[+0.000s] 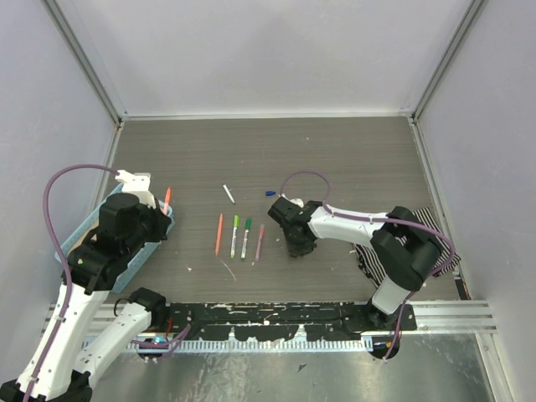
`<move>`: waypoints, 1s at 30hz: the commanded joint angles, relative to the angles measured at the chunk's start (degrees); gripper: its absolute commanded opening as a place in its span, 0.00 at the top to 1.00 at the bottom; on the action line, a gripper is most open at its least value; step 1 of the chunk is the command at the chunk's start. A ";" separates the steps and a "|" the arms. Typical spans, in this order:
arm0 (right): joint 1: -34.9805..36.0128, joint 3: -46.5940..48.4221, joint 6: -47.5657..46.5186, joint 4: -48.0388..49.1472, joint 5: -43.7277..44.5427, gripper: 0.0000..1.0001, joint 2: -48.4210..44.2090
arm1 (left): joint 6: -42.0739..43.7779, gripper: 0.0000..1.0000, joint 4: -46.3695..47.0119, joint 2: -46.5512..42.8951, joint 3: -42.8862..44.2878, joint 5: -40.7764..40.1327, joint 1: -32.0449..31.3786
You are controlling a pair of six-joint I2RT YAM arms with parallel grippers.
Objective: Insert the pens into the pen caps
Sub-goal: Insert the pen cap onto the pen.
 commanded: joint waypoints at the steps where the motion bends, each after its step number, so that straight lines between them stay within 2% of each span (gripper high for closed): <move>1: 0.14 0.41 -1.08 -1.51 0.30 0.75 1.94 | 0.28 1.00 1.63 -0.30 0.12 -0.61 0.26; 5: 0.36 0.35 -1.15 -2.18 0.68 0.82 1.71 | 0.25 1.00 1.66 -0.16 0.21 -0.61 0.27; 9: 0.40 -0.09 -1.36 -1.51 0.32 0.95 0.40 | 0.13 1.00 1.40 0.29 0.93 -0.17 0.25; 12: 0.40 -0.92 -1.63 1.17 -0.99 0.98 -2.04 | -0.38 1.00 0.79 1.65 2.41 0.78 0.32; 17: 0.41 -4.04 -2.37 7.20 -5.24 0.99 -7.70 | -1.50 1.00 2.37 3.44 2.75 5.92 0.22; 25: -1.85 -5.79 -2.52 8.17 -8.30 0.99 -10.46 | -9.18 1.00 9.80 6.47 -0.35 14.99 -0.64; 27: -3.23 -6.79 -2.01 9.55 -9.31 0.99 -12.57 | -12.22 1.00 12.61 7.03 -1.68 16.69 -2.76; 30: -5.71 -9.01 -0.15 13.21 -11.04 0.99 -16.42 | -14.66 1.00 15.59 9.32 -2.77 13.17 -9.72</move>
